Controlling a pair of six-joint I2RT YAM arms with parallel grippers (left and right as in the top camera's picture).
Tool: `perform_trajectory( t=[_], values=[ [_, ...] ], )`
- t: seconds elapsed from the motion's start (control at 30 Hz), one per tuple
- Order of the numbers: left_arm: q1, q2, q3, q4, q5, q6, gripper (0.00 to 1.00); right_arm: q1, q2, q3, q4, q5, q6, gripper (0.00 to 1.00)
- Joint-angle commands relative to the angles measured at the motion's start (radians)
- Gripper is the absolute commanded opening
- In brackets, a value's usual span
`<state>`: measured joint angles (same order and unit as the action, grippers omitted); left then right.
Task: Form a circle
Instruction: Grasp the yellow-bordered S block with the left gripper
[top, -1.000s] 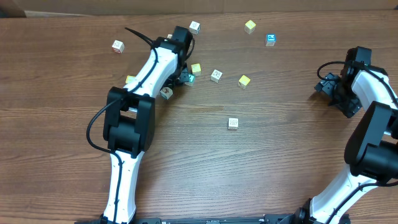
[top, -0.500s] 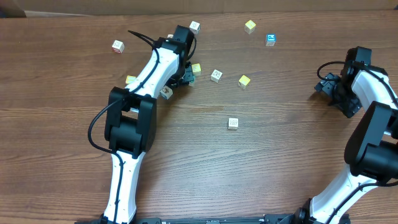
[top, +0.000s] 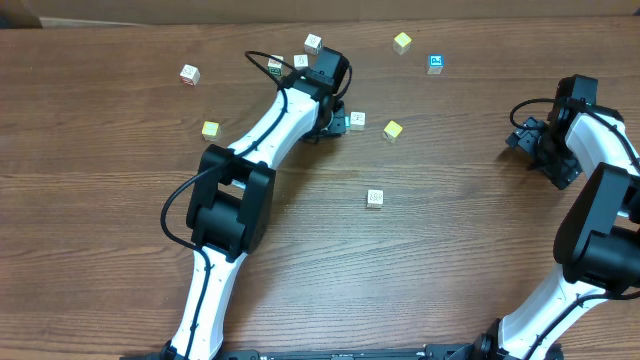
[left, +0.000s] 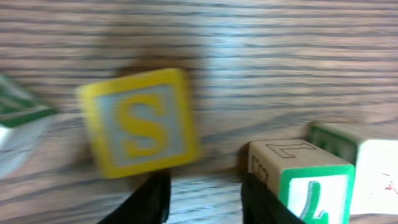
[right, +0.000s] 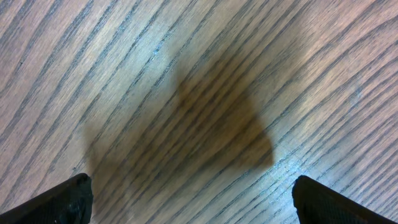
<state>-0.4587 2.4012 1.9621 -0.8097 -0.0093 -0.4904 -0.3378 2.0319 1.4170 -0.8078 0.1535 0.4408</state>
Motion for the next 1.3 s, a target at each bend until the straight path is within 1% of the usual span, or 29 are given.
perform_trajectory(
  t=[0.0,0.17,0.33,0.57,0.63,0.7,0.97,1.03,1.07,1.1,1.27],
  values=[
    [-0.007,0.011,-0.013,0.017,0.025,0.018,0.41,0.001,-0.027,-0.004,0.003,0.003,0.004,1.00],
    [-0.003,0.012,-0.013,0.022,0.004,0.015,0.53,0.001,-0.027,-0.004,0.003,0.003,0.004,1.00],
    [-0.003,0.011,-0.013,0.022,-0.066,0.011,0.58,0.001,-0.027,-0.004,0.003,0.003,0.004,1.00],
    [0.003,0.011,-0.013,0.031,-0.124,0.011,0.58,0.001,-0.027,-0.004,0.003,0.003,0.004,1.00],
    [0.004,0.011,-0.013,0.045,-0.140,0.012,0.60,0.001,-0.027,-0.004,0.003,0.003,0.004,1.00],
    [0.006,0.012,-0.013,0.062,-0.152,0.012,0.65,0.001,-0.027,-0.004,0.003,0.003,0.004,1.00],
    [0.014,0.011,-0.013,0.126,-0.155,0.015,0.65,0.001,-0.027,-0.004,0.003,0.003,0.004,1.00],
    [0.014,0.011,-0.013,0.127,-0.158,0.023,0.63,0.001,-0.027,-0.004,0.003,0.003,0.004,1.00],
    [0.014,0.011,-0.013,0.126,-0.159,0.032,0.60,0.001,-0.027,-0.004,0.003,0.003,0.004,1.00],
    [0.014,0.011,-0.013,0.127,-0.159,0.045,0.59,0.001,-0.027,-0.004,0.003,0.003,0.004,1.00],
    [0.016,0.011,-0.013,0.166,-0.161,0.053,0.61,0.001,-0.027,-0.004,0.003,0.003,0.004,1.00]
  ],
)
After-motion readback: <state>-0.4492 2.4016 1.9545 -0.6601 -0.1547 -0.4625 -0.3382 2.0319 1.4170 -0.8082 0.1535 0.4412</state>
